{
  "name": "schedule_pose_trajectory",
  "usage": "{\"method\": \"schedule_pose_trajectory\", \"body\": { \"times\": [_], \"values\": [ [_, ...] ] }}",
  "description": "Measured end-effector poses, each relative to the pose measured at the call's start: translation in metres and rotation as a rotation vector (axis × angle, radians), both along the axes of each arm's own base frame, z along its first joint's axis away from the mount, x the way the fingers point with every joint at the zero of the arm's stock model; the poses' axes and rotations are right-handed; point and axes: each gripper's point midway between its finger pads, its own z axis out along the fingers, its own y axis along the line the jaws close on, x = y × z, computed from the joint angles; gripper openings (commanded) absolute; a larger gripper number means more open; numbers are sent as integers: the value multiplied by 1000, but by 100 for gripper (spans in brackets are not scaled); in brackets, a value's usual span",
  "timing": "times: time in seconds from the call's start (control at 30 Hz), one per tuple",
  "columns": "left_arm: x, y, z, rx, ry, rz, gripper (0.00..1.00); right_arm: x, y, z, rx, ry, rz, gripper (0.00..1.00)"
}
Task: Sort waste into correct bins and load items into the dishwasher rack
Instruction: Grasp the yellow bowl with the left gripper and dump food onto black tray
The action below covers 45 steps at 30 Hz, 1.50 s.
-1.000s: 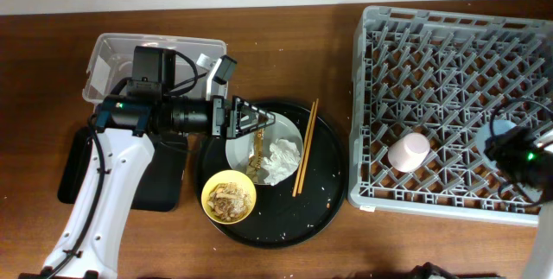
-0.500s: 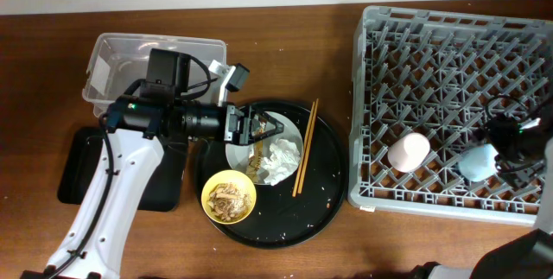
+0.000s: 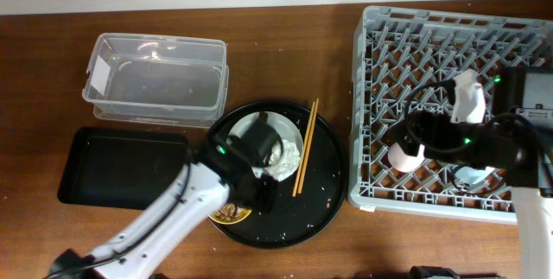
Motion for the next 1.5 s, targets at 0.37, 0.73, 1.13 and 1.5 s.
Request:
{"method": "schedule_pose_trajectory", "body": {
  "times": [0.37, 0.73, 1.13, 1.5],
  "values": [
    [2, 6, -59, 60, -132, 123, 42, -2, 4, -2, -14, 6, 20, 86],
    [1, 6, -67, 100, -149, 36, 0, -2, 4, -2, -15, 8, 20, 86],
    [43, 77, 64, -303, -267, 316, 0, -4, 3, -3, -20, 17, 17, 86],
    [114, 181, 55, -1013, -357, 439, 0, -5, 3, -4, -20, 24, 18, 86]
  ]
}}
